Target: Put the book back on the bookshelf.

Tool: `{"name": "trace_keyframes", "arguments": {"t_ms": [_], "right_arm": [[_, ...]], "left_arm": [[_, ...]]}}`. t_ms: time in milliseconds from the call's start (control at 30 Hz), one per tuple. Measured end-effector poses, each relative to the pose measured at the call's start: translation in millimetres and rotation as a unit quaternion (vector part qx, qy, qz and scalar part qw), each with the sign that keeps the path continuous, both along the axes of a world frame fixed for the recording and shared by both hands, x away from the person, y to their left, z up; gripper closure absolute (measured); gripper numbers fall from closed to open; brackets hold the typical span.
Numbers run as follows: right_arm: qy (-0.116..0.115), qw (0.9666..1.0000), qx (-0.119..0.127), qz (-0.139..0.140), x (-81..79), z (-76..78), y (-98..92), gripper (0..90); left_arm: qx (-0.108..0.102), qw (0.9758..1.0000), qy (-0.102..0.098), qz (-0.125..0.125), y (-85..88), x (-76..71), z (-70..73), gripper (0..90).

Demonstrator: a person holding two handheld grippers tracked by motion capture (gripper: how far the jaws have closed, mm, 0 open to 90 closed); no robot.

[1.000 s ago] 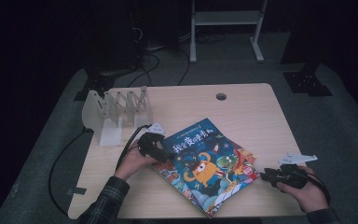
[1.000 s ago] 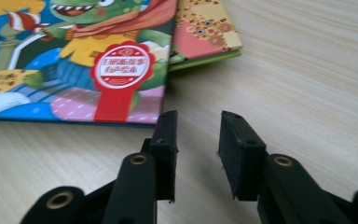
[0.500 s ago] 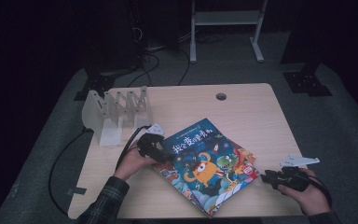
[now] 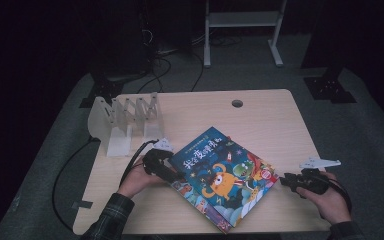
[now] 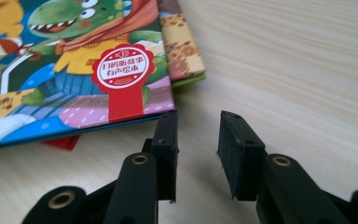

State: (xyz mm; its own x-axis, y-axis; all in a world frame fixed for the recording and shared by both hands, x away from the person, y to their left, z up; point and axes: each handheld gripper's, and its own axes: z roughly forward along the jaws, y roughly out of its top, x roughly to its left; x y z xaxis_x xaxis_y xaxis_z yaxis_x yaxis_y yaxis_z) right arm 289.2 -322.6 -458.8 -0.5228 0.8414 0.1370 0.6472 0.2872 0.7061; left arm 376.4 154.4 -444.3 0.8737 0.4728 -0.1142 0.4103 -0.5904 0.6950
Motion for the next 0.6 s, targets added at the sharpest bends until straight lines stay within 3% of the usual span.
{"name": "trace_keyframes", "arguments": {"t_ms": [600], "right_arm": [[-0.013,0.9998,-0.013,-0.006,32.4,-0.2,4.8,65.1]], "left_arm": [[-0.017,0.9997,0.007,-0.015,6.1,-22.6,1.3,0.7]]}}
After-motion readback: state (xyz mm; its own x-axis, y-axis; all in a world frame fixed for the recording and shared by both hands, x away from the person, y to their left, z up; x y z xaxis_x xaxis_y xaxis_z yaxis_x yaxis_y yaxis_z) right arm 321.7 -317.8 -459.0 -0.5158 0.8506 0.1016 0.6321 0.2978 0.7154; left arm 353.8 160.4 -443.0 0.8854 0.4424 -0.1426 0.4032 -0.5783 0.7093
